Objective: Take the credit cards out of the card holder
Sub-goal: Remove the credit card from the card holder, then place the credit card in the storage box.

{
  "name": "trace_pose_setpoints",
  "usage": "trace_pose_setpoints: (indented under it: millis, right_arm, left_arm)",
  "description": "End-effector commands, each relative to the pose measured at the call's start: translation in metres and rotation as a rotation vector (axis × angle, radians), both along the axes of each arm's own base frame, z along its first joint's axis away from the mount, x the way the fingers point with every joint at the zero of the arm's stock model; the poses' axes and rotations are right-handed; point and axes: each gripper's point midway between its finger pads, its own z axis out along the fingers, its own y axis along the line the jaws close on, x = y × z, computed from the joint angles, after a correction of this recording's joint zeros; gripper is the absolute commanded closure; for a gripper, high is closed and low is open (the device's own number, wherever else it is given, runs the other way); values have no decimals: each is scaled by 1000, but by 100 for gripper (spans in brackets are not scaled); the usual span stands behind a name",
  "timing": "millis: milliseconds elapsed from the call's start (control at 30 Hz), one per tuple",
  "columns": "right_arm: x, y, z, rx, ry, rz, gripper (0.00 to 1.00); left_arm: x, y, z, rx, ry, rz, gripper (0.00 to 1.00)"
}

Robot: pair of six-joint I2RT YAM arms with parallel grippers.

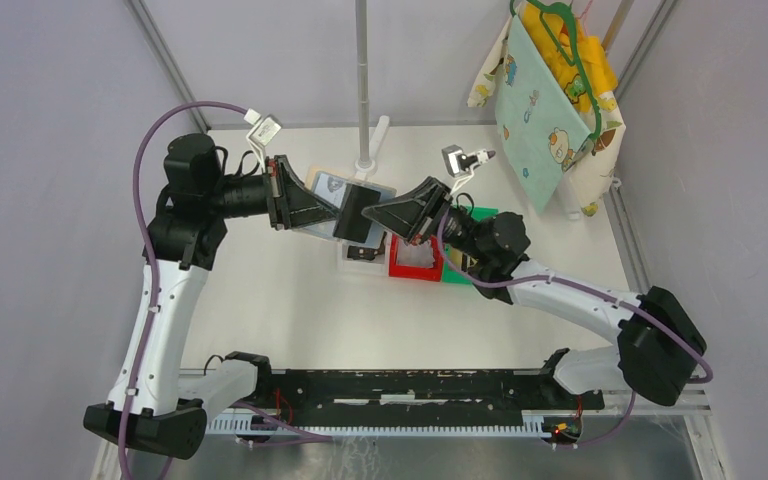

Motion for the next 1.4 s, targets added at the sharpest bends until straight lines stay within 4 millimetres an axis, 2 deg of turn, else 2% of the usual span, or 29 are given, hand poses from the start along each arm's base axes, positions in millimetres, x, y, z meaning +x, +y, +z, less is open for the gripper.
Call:
trace_pose_setpoints:
  millis: [0, 100, 267, 433, 633, 800, 933, 1000, 1100, 1300, 1367]
  right_arm:
    - [1, -37, 10, 27, -50, -71, 100]
    - [11, -60, -7, -24, -37, -136, 100]
    - [34, -97, -52, -235, -13, -281, 100]
    - [58, -131, -119, -585, 69, -432, 100]
    - [75, -182, -193, -853, 206, -554, 100]
    - [93, -214, -230, -967, 300, -657, 100]
    - [110, -223, -247, -1036, 339, -698, 100]
    - [115, -219, -250, -1039, 344, -677, 100]
    - [117, -209, -238, -980, 326, -652, 100]
    - [124, -201, -185, -866, 267, -670, 100]
    - [125, -186, -166, -778, 242, -631, 100]
  left_arm:
    - [-6, 0, 22, -11, -108, -23, 98]
    - [-8, 0, 22, -10, -112, -26, 98]
    - [-10, 1, 19, 1, -118, -33, 98]
    - [-10, 1, 17, 7, -134, -45, 98]
    - [-11, 2, 14, 18, -146, -51, 98]
    - [-13, 2, 14, 20, -159, -55, 98]
    - [-13, 2, 16, 19, -163, -57, 98]
    - [-14, 2, 17, 19, -164, -58, 98]
    - [-17, 3, 18, 23, -172, -61, 98]
    - [-18, 3, 16, 25, -174, -63, 98]
    - [-19, 3, 16, 26, -176, -63, 98]
